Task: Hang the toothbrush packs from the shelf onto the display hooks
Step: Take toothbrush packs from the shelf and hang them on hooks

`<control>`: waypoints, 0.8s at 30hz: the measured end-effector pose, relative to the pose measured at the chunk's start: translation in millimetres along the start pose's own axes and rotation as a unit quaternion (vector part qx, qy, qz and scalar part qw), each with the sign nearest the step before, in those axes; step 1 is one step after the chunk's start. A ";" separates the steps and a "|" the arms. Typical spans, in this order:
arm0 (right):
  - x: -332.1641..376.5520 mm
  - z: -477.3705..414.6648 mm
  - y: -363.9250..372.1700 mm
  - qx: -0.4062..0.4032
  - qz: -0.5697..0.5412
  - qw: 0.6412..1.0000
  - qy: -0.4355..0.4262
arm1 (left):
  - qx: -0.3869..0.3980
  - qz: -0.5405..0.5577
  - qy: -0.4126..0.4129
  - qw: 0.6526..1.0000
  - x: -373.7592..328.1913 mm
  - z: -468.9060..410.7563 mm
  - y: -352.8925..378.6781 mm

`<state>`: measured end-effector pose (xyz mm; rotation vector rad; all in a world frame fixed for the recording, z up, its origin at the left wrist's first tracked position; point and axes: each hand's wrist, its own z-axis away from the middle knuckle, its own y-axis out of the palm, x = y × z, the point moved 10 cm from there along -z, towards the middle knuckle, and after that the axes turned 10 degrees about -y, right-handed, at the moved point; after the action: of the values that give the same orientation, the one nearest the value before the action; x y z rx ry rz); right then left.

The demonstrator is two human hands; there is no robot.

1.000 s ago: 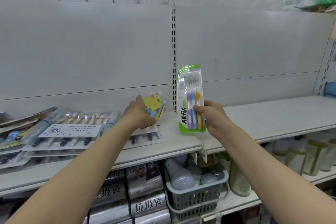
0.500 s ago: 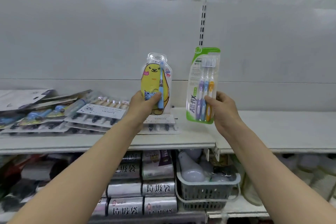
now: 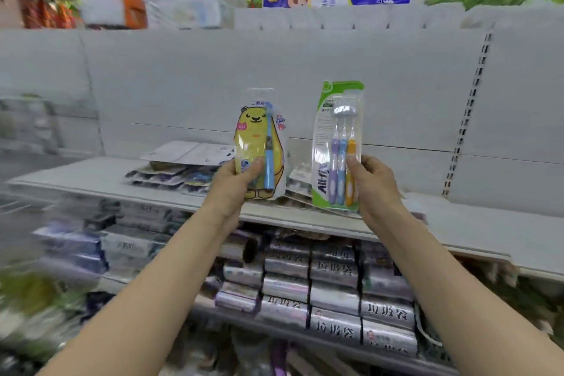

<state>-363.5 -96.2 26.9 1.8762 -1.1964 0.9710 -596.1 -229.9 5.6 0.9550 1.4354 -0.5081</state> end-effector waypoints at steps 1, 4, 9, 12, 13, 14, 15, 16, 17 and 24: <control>0.4 9.4 28.5 0.004 -0.007 1.000 -0.003 | -0.011 -0.002 0.008 1.000 -7.9 6.5 -31.5; -1.3 38.9 122.8 0.020 -0.028 0.999 -0.007 | -0.041 -0.001 0.019 0.999 -29.9 25.4 -127.7; -6.4 98.3 284.6 0.073 -0.053 0.996 -0.017 | -0.095 0.007 0.025 0.995 -59.7 57.2 -284.4; -10.2 130.3 367.1 0.108 -0.071 0.991 -0.015 | -0.115 0.015 0.027 0.993 -74.5 72.4 -359.9; -12.0 139.0 391.5 0.118 -0.075 0.990 -0.010 | -0.120 0.017 0.028 0.992 -79.4 76.5 -381.9; -13.8 146.1 414.5 0.127 -0.073 0.989 -0.007 | -0.126 0.019 0.029 0.991 -83.8 79.5 -403.3; -14.1 153.1 436.5 0.135 -0.069 0.988 -0.007 | -0.131 0.022 0.031 0.991 -88.3 81.9 -424.0; -15.7 158.1 458.5 0.143 -0.068 0.987 -0.008 | -0.138 0.025 0.034 0.990 -92.4 82.8 -444.9; -16.8 163.1 480.4 0.150 -0.071 0.986 -0.007 | -0.143 0.028 0.038 0.989 -96.5 83.1 -465.2; -40.0 184.8 640.5 0.207 -0.093 0.974 -0.009 | -0.181 0.028 0.072 0.981 -122.0 63.7 -605.5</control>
<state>-930.6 -448.4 6.9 2.2776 -0.8495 1.1654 -1054.5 -647.2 -31.1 0.7470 1.5605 -0.1293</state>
